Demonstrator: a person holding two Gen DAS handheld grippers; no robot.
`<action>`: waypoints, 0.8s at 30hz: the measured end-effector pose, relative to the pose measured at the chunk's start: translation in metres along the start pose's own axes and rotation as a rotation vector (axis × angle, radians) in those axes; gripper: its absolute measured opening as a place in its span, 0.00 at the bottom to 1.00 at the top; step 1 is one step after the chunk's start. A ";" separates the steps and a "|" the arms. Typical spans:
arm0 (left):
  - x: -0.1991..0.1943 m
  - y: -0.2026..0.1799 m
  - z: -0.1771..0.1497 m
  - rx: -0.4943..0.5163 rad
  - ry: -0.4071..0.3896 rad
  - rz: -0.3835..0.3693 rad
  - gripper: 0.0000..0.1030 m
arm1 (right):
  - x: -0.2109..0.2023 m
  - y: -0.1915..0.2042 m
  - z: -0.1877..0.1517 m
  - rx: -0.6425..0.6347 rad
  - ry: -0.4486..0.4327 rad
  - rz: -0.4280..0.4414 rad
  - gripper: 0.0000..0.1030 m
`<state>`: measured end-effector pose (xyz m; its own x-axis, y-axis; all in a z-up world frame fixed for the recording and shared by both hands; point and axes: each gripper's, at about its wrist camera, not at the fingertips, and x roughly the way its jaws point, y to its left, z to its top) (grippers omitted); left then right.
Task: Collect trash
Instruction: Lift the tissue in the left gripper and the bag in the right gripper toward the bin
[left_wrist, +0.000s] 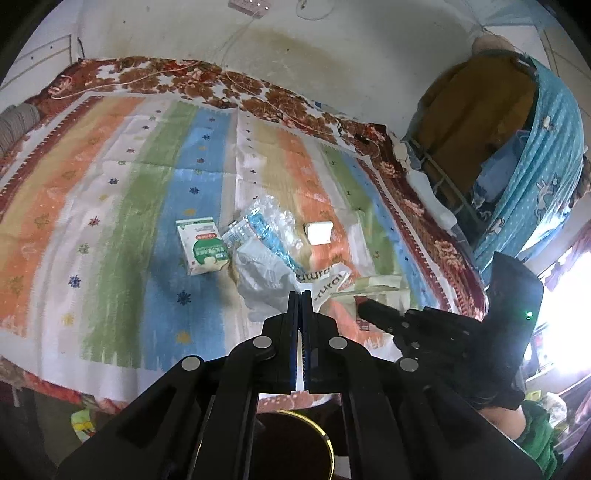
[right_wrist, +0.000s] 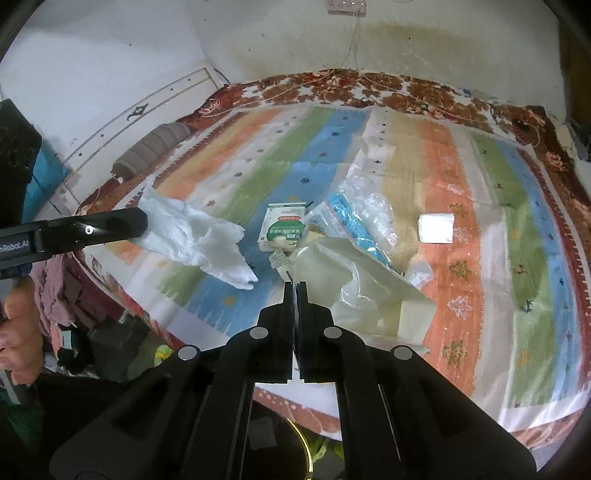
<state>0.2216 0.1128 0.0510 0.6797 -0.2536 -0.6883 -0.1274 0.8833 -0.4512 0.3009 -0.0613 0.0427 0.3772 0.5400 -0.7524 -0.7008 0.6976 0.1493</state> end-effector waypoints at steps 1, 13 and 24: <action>-0.001 0.000 -0.003 -0.001 0.005 0.004 0.01 | -0.003 0.003 -0.003 -0.008 0.000 -0.006 0.01; -0.031 -0.008 -0.027 -0.016 -0.014 -0.032 0.01 | -0.031 0.020 -0.016 0.014 -0.027 0.001 0.01; -0.053 -0.020 -0.051 0.004 -0.030 -0.080 0.01 | -0.055 0.035 -0.047 0.029 -0.037 0.007 0.01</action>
<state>0.1515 0.0884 0.0678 0.7089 -0.3111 -0.6330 -0.0691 0.8625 -0.5013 0.2271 -0.0890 0.0595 0.3946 0.5618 -0.7271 -0.6857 0.7068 0.1740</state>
